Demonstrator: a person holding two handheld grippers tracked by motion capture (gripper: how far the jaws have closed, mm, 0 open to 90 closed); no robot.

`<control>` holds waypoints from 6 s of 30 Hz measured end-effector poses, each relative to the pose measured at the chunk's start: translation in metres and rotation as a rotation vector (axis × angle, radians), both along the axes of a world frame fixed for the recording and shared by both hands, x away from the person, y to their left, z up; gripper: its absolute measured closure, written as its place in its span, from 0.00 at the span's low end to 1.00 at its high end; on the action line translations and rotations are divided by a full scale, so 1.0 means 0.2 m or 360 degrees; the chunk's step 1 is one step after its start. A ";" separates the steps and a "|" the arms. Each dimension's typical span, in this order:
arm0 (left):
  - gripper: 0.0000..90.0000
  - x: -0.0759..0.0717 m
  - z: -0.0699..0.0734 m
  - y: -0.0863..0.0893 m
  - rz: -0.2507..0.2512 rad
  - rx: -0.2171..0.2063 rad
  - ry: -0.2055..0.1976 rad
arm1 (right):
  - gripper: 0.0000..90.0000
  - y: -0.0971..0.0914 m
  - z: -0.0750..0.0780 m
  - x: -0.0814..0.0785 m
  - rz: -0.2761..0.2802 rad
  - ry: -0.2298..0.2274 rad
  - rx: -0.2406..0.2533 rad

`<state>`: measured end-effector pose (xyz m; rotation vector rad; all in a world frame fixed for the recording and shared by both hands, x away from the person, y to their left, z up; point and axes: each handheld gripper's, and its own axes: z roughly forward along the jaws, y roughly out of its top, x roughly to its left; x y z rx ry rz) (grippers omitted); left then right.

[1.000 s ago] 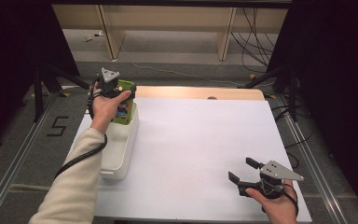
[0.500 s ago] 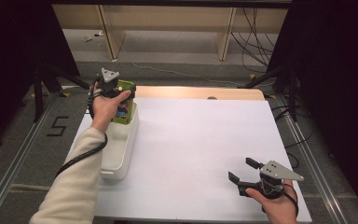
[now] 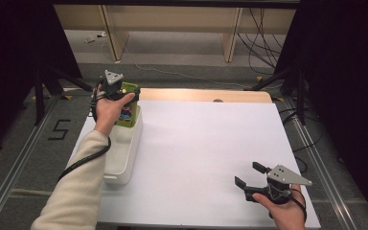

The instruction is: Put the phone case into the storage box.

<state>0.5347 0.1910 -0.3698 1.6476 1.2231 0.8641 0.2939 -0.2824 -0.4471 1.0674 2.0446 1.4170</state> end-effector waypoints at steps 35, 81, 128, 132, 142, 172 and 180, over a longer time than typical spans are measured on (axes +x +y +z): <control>0.18 0.03 -0.05 0.01 0.0019 0.0032 0.0023 | 0.17 0.00 0.00 0.00 0.0001 0.0000 0.0001; 0.18 0.05 -0.10 0.00 0.0017 0.0020 0.0058 | 0.17 0.00 0.00 0.00 0.0003 0.0000 -0.0002; 0.18 0.06 -0.15 0.01 0.0033 0.0039 0.0150 | 0.17 0.00 0.00 0.00 0.0004 0.0006 0.0000; 0.18 0.07 -0.16 0.01 0.0031 0.0047 0.0159 | 0.17 0.00 0.00 0.00 0.0004 0.0008 -0.0001; 0.18 0.07 -0.17 0.01 0.0032 0.0057 0.0174 | 0.17 0.00 0.00 0.00 0.0006 0.0005 -0.0003; 0.18 0.08 -0.20 0.01 0.0041 0.0059 0.0203 | 0.17 0.00 0.00 0.00 0.0008 0.0007 -0.0004; 0.18 0.08 -0.21 0.01 0.0042 0.0052 0.0211 | 0.17 0.00 0.00 0.00 0.0008 0.0009 -0.0009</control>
